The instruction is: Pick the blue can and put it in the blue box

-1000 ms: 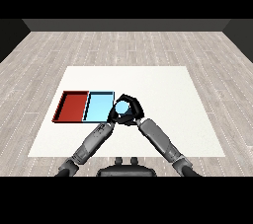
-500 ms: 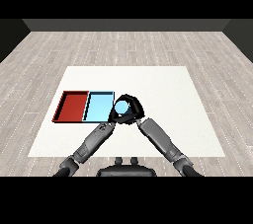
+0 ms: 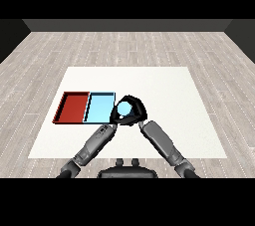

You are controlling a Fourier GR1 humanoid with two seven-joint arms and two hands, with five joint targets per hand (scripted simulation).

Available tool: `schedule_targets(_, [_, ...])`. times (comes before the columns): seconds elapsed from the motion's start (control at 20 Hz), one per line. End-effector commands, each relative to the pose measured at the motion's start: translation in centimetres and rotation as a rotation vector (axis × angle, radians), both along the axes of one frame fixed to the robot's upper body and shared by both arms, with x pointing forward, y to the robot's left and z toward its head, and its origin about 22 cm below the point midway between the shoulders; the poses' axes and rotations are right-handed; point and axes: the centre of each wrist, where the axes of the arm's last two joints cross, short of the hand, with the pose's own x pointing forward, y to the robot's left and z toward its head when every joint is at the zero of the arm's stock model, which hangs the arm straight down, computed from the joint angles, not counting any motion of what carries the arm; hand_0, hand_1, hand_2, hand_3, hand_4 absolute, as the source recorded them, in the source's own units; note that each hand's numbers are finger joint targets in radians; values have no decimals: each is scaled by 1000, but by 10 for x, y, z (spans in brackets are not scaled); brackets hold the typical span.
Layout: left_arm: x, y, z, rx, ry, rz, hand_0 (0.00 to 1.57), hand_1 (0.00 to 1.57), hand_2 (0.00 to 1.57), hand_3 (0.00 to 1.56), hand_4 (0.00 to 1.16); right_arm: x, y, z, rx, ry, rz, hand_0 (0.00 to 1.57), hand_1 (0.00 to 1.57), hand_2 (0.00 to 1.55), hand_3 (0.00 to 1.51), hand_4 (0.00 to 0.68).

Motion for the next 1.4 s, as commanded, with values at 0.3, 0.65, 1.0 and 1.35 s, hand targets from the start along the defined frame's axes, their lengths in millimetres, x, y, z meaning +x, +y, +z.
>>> schedule_targets(0.3, [7, -9, -2, -37, -99, 85, 1571, 1571, 1552, 1468, 1044, 0, -1, -5, -18, 48, 4, 0, 0, 0, 0, 0])
schedule_targets(0.65, [6, 2, -9, 8, -169, 94, 1571, 1571, 1571, 1470, 1144, 3, -14, -7, -6, 5, -88, 0, 0, 0, 0, 0])
schedule_targets(1.0, [13, 11, -17, 32, -159, 139, 1571, 1571, 1571, 1484, 1146, -18, -59, -1, 107, -25, -55, 0, 0, 0, 0, 0])
schedule_targets(1.35, [43, 71, -3, 123, -192, 253, 1571, 1571, 1568, 1468, 1138, -33, -135, 16, 136, -102, -119, 0, 0, 0, 0, 0])
